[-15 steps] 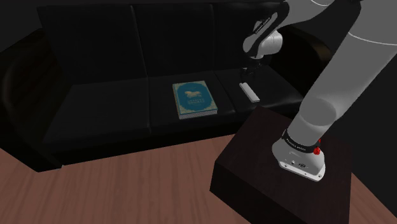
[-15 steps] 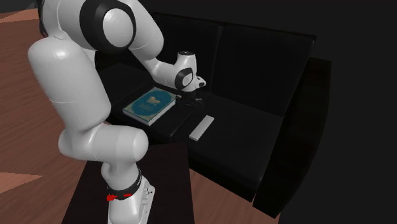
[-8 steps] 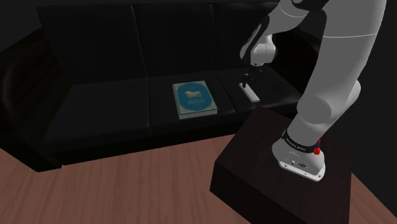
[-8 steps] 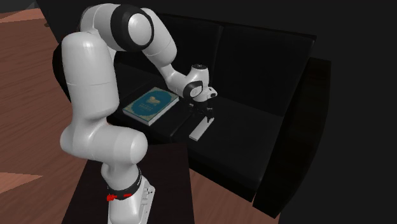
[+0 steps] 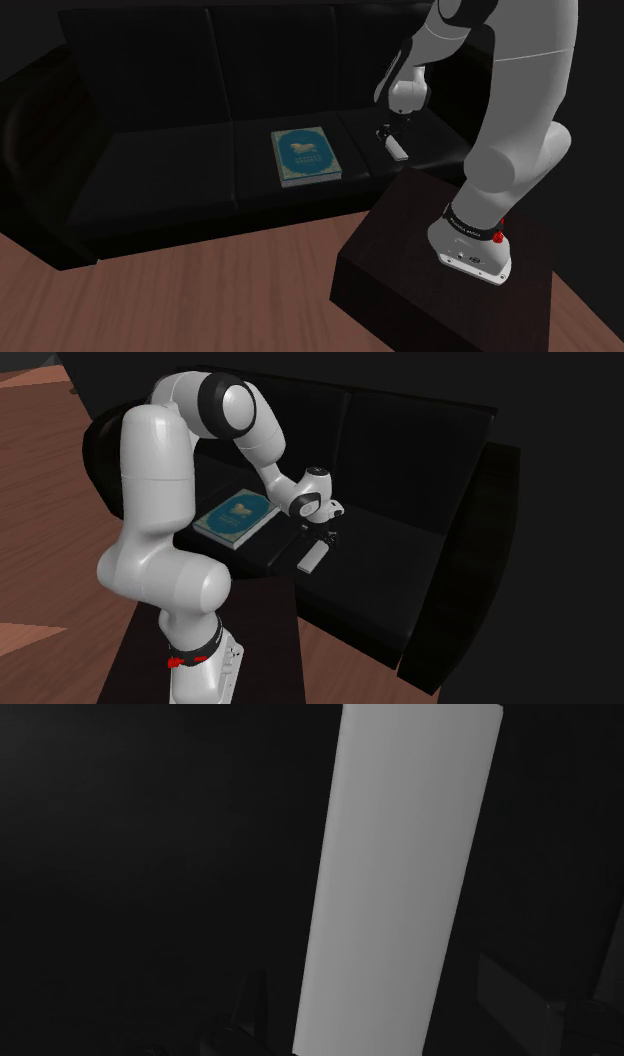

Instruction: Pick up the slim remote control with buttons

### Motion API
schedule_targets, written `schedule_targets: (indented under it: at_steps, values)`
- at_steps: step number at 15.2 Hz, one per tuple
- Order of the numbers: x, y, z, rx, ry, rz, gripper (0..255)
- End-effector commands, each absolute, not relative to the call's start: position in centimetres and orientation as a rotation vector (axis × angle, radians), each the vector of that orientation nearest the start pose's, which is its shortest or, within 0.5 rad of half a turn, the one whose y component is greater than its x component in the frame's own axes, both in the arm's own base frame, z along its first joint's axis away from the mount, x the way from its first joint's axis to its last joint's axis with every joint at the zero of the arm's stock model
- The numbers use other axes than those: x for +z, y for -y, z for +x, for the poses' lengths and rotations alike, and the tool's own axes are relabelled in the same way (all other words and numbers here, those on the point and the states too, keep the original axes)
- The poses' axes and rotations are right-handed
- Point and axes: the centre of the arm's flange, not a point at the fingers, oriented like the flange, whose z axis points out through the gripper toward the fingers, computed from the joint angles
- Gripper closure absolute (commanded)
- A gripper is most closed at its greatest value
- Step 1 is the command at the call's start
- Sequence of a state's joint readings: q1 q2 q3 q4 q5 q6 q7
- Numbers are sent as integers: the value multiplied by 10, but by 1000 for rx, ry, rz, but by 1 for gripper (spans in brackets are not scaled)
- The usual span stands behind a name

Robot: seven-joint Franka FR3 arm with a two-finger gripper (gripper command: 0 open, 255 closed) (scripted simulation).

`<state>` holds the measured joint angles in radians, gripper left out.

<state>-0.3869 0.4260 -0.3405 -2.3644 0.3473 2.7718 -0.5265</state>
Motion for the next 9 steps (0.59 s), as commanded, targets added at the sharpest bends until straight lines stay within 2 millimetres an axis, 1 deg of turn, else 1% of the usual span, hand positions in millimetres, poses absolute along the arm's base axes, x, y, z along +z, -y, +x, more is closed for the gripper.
schedule_targets:
  at_steps: [1, 2, 3, 9]
  values:
    - [154, 353, 360, -23, -776, -3069, 0]
    - [154, 353, 360, -23, -776, -3069, 0]
    - [154, 353, 359, -23, -776, -3069, 255]
    - [154, 354, 359, -23, -776, -3069, 255]
